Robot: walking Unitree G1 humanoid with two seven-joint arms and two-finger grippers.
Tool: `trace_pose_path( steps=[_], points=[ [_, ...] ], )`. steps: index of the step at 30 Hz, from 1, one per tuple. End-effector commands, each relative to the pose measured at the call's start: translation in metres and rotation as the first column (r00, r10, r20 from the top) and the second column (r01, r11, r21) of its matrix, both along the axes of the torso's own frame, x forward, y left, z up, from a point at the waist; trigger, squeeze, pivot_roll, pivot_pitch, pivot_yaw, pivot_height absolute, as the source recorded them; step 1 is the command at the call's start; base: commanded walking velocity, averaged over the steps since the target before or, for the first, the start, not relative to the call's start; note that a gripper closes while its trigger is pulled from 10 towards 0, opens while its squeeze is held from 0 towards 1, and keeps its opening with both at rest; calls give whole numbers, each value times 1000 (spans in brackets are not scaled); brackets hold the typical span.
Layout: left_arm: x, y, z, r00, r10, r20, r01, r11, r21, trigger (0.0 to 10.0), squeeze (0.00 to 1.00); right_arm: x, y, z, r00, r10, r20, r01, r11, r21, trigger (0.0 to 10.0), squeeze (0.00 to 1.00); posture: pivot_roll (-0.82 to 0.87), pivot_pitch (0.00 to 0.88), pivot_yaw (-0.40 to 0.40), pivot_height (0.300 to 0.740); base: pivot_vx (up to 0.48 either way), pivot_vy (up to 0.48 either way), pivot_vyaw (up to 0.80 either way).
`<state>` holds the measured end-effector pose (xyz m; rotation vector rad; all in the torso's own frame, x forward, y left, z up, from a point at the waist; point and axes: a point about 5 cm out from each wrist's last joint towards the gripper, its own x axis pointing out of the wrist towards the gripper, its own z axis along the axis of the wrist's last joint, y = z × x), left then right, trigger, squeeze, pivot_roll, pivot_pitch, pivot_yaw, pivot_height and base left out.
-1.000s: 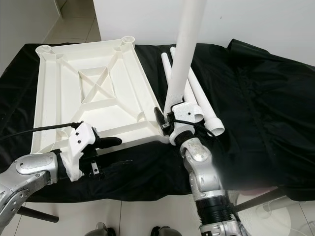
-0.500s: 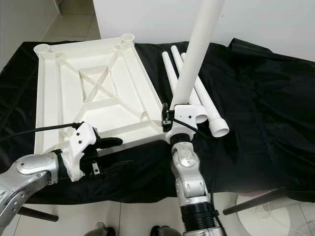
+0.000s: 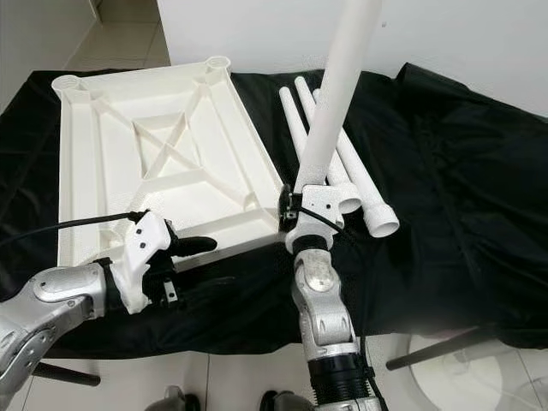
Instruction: Building children table
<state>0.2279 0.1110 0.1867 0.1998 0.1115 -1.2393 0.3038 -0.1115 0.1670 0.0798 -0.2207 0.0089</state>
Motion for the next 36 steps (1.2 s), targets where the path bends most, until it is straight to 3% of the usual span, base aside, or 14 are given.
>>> trace_pose_path(
  steps=[1,4,5,8,13,18,24,27,28,29,30,31,32,36],
  points=[
    [-3,-6,-1,1000,-27,-5,27,1000,0,10000,0,1,-13,-5,1000,2,-4,-2,1000,-13,10000,1000,-30,171,-24,740,0,0,0],
    [-4,-8,-1,1000,-30,-3,30,1000,-9,10000,0,3,-19,-1,999,32,23,-31,999,-43,10000,1000,-30,168,-25,740,0,0,0],
    [-4,-10,-1,1000,-26,-2,26,1000,-15,10000,0,4,-23,1,996,86,32,-84,995,-59,10000,0,-29,168,-27,740,0,0,0],
    [-2,-12,0,1000,-16,7,16,1000,-24,10000,0,5,-27,3,978,207,30,-204,976,-81,10000,0,-29,176,-24,740,0,0,0],
    [-1,-14,0,1000,-4,30,5,1000,-27,10000,0,6,-29,5,956,293,28,-289,951,-110,10000,0,-30,175,-23,740,0,0,0],
    [5,-21,0,994,84,70,-81,996,-44,10000,0,9,-31,7,920,392,19,-384,908,-166,10000,0,-36,173,-23,740,0,0,0],
    [15,-28,-3,954,237,185,-234,972,-37,10000,0,13,-32,8,868,497,2,-485,848,-214,10000,0,-32,164,-24,740,0,0,0],
    [17,-30,-4,943,279,184,-270,960,-71,10000,0,16,-32,10,849,528,8,-514,829,-220,10000,0,-33,156,-25,740,0,0,0],
    [19,-31,-3,932,301,201,-288,953,-92,10000,0,17,-32,12,841,541,18,-524,822,-223,7608,0,-33,156,-25,740,0,0,0],
    [19,-31,-3,932,301,201,-288,953,-92,10000,0,17,-32,12,841,541,18,-524,822,-223,7608,0,-33,156,-25,740,0,0,0],
    [21,-32,-1,920,323,221,-306,946,-108,10000,0,18,-32,14,837,546,25,-528,820,-219,4902,0,-34,151,-26,740,0,0,0],
    [22,-32,0,911,338,237,-319,941,-115,10000,0,18,-32,15,836,548,30,-530,820,-216,4902,0,-34,151,-26,740,0,0,0],
    [23,-34,0,909,345,232,-325,938,-123,10000,0,19,-33,15,834,551,27,-534,817,-217,78,0,-39,141,-35,740,0,0,0],
    [25,-38,0,902,364,232,-341,930,-135,10000,0,19,-35,12,828,560,16,-543,810,-222,0,0,-40,134,-41,740,0,0,0]
  ],
)
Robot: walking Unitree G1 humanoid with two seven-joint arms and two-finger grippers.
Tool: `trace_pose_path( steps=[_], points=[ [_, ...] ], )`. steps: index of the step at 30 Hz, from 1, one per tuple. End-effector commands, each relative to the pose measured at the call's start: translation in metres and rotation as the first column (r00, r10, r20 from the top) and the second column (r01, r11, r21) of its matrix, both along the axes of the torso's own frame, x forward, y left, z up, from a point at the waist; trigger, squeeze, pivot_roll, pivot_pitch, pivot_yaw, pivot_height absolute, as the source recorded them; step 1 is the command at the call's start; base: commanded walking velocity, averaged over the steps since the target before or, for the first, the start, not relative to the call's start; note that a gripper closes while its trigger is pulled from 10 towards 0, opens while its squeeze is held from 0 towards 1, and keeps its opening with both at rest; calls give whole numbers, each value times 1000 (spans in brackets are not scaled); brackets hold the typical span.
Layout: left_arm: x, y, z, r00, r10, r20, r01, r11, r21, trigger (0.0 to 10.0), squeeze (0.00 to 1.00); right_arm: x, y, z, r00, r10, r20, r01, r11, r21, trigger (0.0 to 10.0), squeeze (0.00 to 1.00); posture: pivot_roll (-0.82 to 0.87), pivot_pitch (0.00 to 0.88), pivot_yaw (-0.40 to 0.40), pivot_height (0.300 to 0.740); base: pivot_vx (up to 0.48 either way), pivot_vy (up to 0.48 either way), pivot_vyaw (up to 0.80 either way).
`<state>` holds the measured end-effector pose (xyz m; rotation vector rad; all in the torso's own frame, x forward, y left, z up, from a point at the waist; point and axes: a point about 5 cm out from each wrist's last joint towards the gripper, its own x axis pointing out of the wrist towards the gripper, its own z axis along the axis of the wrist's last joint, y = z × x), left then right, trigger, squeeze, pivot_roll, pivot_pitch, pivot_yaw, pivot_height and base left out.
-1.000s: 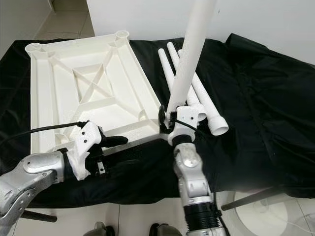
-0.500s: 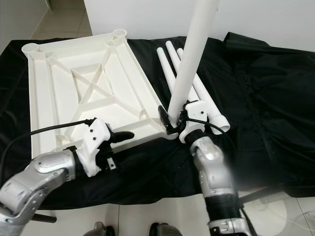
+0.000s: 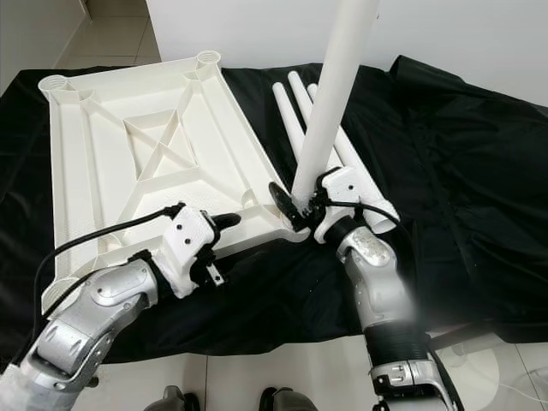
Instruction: Building children table
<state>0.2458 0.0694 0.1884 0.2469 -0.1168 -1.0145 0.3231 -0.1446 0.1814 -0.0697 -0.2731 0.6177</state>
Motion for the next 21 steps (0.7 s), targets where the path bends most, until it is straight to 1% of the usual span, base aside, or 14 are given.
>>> trace_pose_path(
  steps=[1,7,12,13,14,15,16,19,20,21],
  points=[
    [8,3,-1,986,165,23,-165,986,-24,10000,0,-1,-2,-2,1000,6,-2,-6,1000,-1,0,0,-40,134,-41,740,0,0,0],
    [8,-1,-2,985,170,34,-169,985,-32,10000,0,-1,-7,-5,1000,7,-6,-7,1000,-8,0,0,-45,117,-44,740,0,0,0],
    [9,-3,-4,982,173,71,-172,985,-20,10000,0,-2,-9,-9,1000,-22,-13,22,1000,5,0,0,-49,104,-48,740,0,0,0],
    [9,-4,-5,981,176,76,-175,984,-20,10000,0,-3,-9,-10,999,-37,-16,38,999,16,2706,0,-51,101,-48,740,0,0,0],
    [10,-6,-7,982,176,73,-176,984,-18,10000,0,-4,-6,-12,997,-67,-29,68,997,27,10000,0,-51,98,-49,740,0,0,0],
    [10,-6,-7,982,176,73,-176,984,-18,10000,0,-4,-6,-12,997,-67,-29,68,997,27,10000,0,-51,98,-49,740,0,0,0],
    [10,-7,-8,982,177,65,-176,984,-16,10000,0,-4,-3,-15,994,-97,-44,99,994,36,10000,0,-51,98,-49,740,0,0,0],
    [10,-8,-8,983,173,55,-172,985,-21,10000,0,-5,0,-16,990,-124,-62,127,991,41,10000,0,-53,96,-49,740,0,0,0],
    [9,-9,-7,985,163,54,-162,986,-28,10000,0,-4,3,-18,984,-164,-72,166,986,27,10000,0,-54,97,-48,740,0,0,0],
    [9,-9,-7,985,163,54,-162,986,-28,10000,0,-4,3,-18,984,-164,-72,166,986,27,10000,0,-54,97,-48,740,0,0,0]
  ],
)
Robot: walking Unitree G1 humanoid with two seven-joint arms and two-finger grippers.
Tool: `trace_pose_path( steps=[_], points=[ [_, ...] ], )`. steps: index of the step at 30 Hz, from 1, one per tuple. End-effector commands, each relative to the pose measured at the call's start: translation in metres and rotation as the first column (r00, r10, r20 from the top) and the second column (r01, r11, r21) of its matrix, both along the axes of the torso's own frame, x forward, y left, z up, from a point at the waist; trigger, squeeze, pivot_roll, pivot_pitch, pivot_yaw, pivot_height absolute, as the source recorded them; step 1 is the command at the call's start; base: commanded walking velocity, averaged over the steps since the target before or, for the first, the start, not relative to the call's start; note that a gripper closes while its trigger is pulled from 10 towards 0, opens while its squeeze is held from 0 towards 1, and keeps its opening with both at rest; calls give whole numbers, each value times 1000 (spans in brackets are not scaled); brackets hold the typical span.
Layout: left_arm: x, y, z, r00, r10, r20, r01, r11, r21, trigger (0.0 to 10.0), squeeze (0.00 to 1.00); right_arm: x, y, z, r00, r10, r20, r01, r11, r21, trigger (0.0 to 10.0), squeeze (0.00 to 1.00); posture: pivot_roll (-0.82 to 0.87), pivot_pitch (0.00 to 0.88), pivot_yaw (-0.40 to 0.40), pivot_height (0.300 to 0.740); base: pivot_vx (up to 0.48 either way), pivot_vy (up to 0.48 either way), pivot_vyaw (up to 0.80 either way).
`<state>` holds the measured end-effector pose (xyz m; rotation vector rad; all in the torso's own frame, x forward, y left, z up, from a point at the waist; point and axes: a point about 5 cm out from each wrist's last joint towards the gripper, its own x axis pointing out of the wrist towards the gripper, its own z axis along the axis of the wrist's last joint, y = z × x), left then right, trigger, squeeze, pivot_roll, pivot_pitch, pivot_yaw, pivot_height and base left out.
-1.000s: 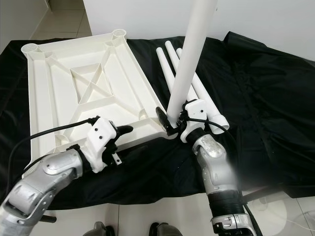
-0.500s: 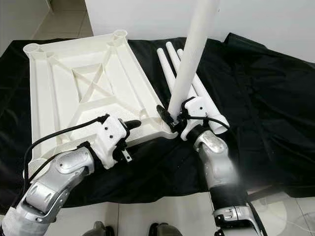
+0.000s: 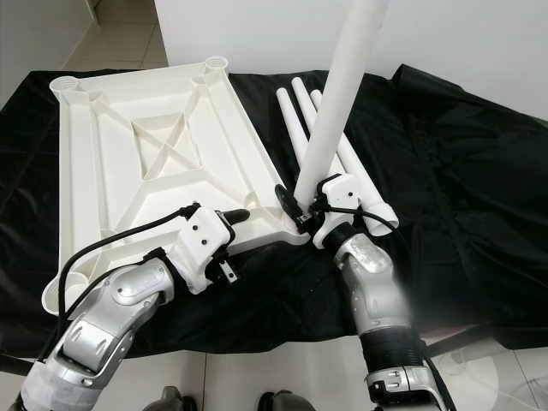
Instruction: Building children table
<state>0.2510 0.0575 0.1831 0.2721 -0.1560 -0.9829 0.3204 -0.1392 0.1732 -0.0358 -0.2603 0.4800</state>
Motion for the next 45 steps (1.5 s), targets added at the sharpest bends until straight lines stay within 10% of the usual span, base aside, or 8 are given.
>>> trace_pose_path(
  steps=[1,7,13,21,23,31,32,45],
  points=[
    [3,2,-2,994,112,-2,-112,993,-36,10000,0,-2,1,-12,996,-69,-55,68,998,-18,10000,0,-56,98,-42,740,0,0,0],
    [-1,2,-3,998,46,-48,-49,998,-50,10000,0,-2,6,-17,963,-244,-112,249,968,30,10000,0,-57,100,-35,740,0,0,0],
    [-5,2,-4,996,-34,-84,28,996,-80,10000,0,-12,23,-29,846,-485,-220,515,851,102,10000,0,-52,106,-37,740,0,0,0],
    [-7,1,-4,994,-48,-100,38,995,-95,10000,0,-12,33,-25,869,-443,-223,477,869,132,10000,0,-54,108,-36,740,0,0,0],
    [-6,1,-4,994,-49,-100,40,995,-94,10000,0,-12,29,-22,877,-435,-206,467,873,145,10000,1000,-53,108,-34,740,0,0,0],
    [-5,2,-3,994,-45,-101,36,995,-98,10000,0,-10,22,-12,918,-368,-146,388,910,147,10000,945,-54,106,-32,740,0,0,0],
    [-5,2,-3,994,-47,-99,37,995,-95,10000,0,-9,19,-10,941,-313,-126,328,936,127,10000,0,-53,104,-33,740,0,0,0],
    [-4,-1,-3,994,-42,-101,33,995,-92,10000,0,2,1,4,1000,12,-15,-12,1000,-18,10000,0,-56,105,-23,740,0,0,0]
  ],
)
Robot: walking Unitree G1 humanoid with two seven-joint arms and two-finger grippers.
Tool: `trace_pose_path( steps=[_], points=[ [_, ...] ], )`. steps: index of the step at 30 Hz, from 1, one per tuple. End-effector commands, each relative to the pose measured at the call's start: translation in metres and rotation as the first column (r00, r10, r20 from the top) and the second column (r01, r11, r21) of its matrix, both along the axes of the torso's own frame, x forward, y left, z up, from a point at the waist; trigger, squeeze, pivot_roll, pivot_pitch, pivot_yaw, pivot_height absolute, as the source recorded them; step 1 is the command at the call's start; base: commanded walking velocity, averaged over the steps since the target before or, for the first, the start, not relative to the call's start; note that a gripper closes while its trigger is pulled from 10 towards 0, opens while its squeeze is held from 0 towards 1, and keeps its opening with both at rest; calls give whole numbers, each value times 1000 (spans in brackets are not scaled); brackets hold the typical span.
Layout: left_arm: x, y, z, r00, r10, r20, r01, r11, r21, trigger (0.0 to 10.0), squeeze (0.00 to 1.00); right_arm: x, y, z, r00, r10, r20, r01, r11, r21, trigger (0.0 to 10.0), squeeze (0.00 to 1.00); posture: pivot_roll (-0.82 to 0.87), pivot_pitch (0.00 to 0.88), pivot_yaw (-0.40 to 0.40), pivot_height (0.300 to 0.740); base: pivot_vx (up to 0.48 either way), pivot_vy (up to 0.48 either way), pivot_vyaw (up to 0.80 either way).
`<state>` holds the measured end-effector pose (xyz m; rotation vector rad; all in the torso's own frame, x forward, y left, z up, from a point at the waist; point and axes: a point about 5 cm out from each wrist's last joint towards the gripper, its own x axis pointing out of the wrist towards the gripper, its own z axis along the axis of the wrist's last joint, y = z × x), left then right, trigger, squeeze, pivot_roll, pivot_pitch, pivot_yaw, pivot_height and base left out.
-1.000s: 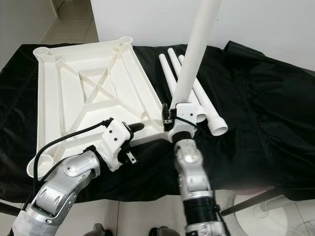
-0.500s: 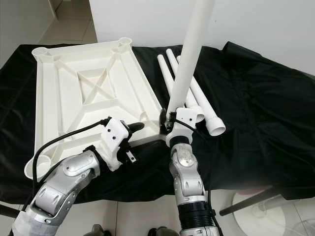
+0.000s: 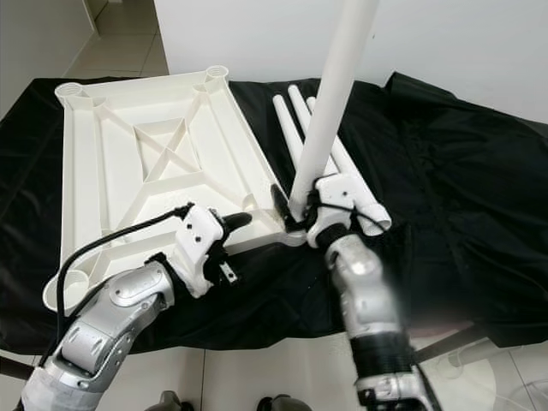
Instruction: Building children table
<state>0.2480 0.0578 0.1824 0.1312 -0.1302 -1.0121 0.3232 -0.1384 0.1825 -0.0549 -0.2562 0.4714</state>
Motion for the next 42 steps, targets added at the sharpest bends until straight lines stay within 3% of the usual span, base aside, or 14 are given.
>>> trace_pose_path(
  steps=[1,7,10,14,23,25,26,27,28,35,36,38,39,42],
  points=[
    [-2,-2,-3,1000,-13,-15,14,1000,15,10000,0,3,0,-3,998,67,-9,-67,997,-27,10000,0,-56,105,-23,740,0,0,0],
    [-2,-3,-3,1000,-25,-14,25,1000,19,10000,0,11,-1,1,986,167,-17,-168,982,-81,6000,0,-51,98,-22,740,0,0,0],
    [-2,-3,-2,1000,-24,-12,24,1000,18,10000,0,13,-2,-2,979,202,-35,-205,973,-107,5843,0,-47,95,-25,740,0,0,0],
    [-1,-4,-2,1000,-23,-10,23,1000,17,10000,0,15,-5,-9,967,243,-73,-251,960,-126,10000,0,-46,92,-25,740,0,0,0],
    [0,-6,-4,1000,-21,-2,21,999,28,10000,0,17,-9,-18,962,253,-104,-266,956,-126,10000,0,-46,86,-25,740,0,0,0],
    [0,-7,-5,1000,-21,1,21,999,32,10000,0,16,-9,-21,960,259,-109,-271,955,-123,8745,0,-46,86,-25,740,0,0,0],
    [0,-7,-5,1000,-21,2,21,999,34,10000,0,16,-9,-23,959,262,-111,-275,954,-120,2745,0,-45,84,-21,740,0,0,0],
    [0,-7,-5,1000,-21,2,21,999,34,10000,0,16,-9,-23,959,262,-111,-275,954,-120,2745,0,-45,84,-21,740,0,0,0],
    [0,-7,-5,1000,-22,3,22,999,36,10000,0,15,-9,-25,958,264,-113,-276,954,-113,0,0,-45,82,-20,740,0,0,0],
    [1,-7,-6,1000,-25,7,25,999,42,10000,0,12,-10,-30,960,256,-115,-264,963,-60,0,0,-44,77,-23,740,0,0,0],
    [1,-7,-6,1000,-25,9,24,999,43,10000,0,10,-10,-32,966,234,-110,-240,970,-44,4510,0,-46,75,-23,740,0,0,0],
    [1,-8,-6,1000,-25,11,24,999,43,10000,0,10,-9,-32,970,220,-106,-225,974,-37,4510,0,-46,75,-23,740,0,0,0],
    [1,-8,-6,1000,-25,11,24,999,43,10000,0,10,-9,-33,972,212,-104,-216,976,-33,10000,0,-46,75,-23,740,0,0,0],
    [1,-9,-6,1000,-26,10,25,999,40,10000,0,8,-6,-34,978,174,-114,-175,985,5,10000,0,-49,71,-23,740,0,0,0]
  ],
)
